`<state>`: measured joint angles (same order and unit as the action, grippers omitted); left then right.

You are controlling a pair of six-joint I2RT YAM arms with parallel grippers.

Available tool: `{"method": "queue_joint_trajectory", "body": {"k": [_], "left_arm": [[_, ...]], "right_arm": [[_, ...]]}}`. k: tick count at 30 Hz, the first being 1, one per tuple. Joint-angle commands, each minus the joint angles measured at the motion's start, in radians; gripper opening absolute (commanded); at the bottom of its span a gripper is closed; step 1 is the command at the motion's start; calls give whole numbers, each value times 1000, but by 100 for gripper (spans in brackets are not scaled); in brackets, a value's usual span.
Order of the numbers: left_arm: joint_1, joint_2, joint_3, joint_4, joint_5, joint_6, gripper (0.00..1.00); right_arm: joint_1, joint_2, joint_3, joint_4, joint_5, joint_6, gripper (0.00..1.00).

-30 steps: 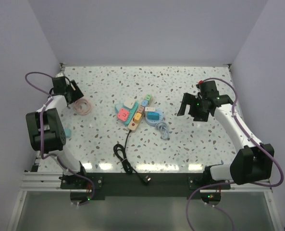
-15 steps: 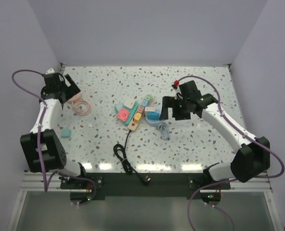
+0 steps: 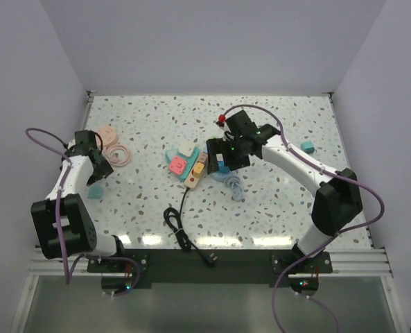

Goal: Pull the plug off the socket

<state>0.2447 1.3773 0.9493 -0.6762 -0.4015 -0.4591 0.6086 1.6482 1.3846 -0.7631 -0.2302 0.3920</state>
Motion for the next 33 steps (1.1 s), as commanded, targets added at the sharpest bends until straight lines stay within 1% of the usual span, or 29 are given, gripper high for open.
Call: {"method": "queue_joint_trajectory", "body": {"k": [1,6,11,12,15,20,21,23,24,26,27,29,30,32,33], "left_arm": [[7,54,-14,-26,-45,-45,100],[21,123,-7,27,-33,-47,100],[44,232,-9,70,-2,10,99],[45,247,-12,98,18,40,97],[59,246,-23,147,53,71,92],[70,252,-32,191,113,112,79],[70,258,-33,196,151,119,73],[70,256,-47,204,184,129,64],[70,240,-58,207,208,137,54],[70,210,-105,225,239,140,44],[70,180,-118,227,248,137,31],[67,154,-141,225,311,142,20],[65,132,-145,225,326,143,9],[48,108,-145,215,384,146,0],[38,86,-136,207,392,146,0]], "right_arm": [[16,30,94,-47,-32,-36,98],[20,51,116,-61,-29,-58,98],[20,45,100,-62,-21,-58,98],[22,45,96,-61,-18,-56,98],[22,38,90,-61,-11,-53,98],[20,18,68,-51,-1,-42,98],[20,16,62,-53,0,-42,98],[22,13,59,-59,12,-42,98],[22,12,56,-59,15,-42,98],[22,5,51,-58,25,-42,98],[22,-1,44,-55,26,-38,98],[22,-4,36,-48,37,-28,98],[22,-7,28,-45,41,-25,98],[20,-13,24,-41,52,-13,98],[22,-21,16,-39,57,-10,98]]}}
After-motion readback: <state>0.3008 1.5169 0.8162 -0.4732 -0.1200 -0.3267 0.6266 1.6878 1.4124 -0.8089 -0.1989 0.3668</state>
